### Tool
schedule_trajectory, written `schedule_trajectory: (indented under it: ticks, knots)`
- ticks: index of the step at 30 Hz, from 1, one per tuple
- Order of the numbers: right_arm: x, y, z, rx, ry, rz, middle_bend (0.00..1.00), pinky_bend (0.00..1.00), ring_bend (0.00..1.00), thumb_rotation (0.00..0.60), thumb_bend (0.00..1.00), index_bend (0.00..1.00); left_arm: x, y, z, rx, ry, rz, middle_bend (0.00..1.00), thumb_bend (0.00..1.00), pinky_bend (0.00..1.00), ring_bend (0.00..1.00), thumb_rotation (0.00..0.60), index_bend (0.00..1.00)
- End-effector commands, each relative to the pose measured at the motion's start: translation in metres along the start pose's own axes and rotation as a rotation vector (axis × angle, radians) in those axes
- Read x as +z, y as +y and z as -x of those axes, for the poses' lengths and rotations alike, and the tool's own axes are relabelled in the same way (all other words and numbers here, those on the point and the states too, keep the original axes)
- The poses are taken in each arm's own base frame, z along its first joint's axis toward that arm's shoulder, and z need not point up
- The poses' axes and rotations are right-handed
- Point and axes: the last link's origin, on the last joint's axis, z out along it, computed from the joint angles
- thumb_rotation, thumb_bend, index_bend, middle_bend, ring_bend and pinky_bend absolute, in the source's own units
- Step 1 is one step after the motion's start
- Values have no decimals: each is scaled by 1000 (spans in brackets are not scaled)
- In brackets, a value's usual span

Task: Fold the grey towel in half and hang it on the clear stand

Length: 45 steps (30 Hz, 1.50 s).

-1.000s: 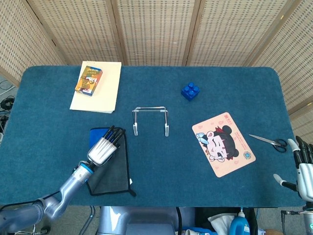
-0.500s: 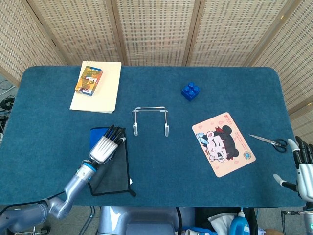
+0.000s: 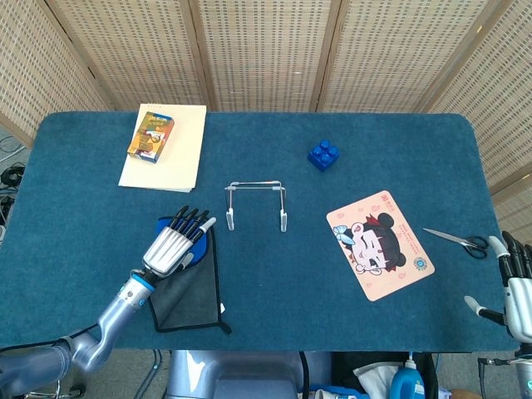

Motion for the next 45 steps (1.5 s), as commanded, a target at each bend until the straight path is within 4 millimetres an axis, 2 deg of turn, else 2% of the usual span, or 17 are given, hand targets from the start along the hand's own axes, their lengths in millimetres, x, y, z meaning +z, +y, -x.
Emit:
schedule_trajectory:
  ticks: [1,7,10,12,14,15,16,19,21,27,35,45]
  knots:
    - [0,-1,1,-1,-1,-3,0,0,0,600,0,0,-2,-4,0,-1,-11,-11,0,234,0,0,600,0]
    - [0,-1,1,-5,-3,0,0,0,0,600,0,0,-6,-11,-7,-31,8,-19,0,231,0,0,600,0]
    - [1,-1,2,-5,-4,0,0,0,0,600,0,0,-15,-18,-13,-32,40,-1,0,241,0,0,600,0]
    - [0,0,1,-4,-3,1,0,0,0,600,0,0,-27,-25,-15,-42,46,23,0,251,0,0,600,2]
    - [0,0,1,-3,-2,1,0,0,0,600,0,0,-38,-32,-16,-52,47,37,0,270,0,0,600,64]
    - [0,0,1,-3,-1,1,0,0,0,600,0,0,-43,-35,-17,-57,48,40,0,281,0,0,600,126]
    - [0,0,1,-3,-1,0,0,0,0,600,0,0,-53,-40,-17,-73,47,46,0,288,0,0,600,193]
    - [0,-1,2,-5,-2,-2,0,0,0,600,0,0,-76,-54,-16,-117,41,55,0,296,0,0,600,310]
    - [-1,-3,2,-6,-1,-5,0,0,0,600,0,0,-102,-64,-11,-128,24,59,0,298,0,0,600,354]
    - [-1,-4,4,-14,-8,-7,0,0,0,600,0,0,-127,-69,7,-156,-27,70,0,299,0,0,600,418]
    - [0,-2,2,-9,-4,4,0,0,0,600,0,0,-142,-58,28,-154,17,77,0,300,0,0,600,425]
    - [1,0,1,-3,-2,6,0,0,0,600,0,0,-130,-44,42,-161,38,106,0,297,0,0,600,439]
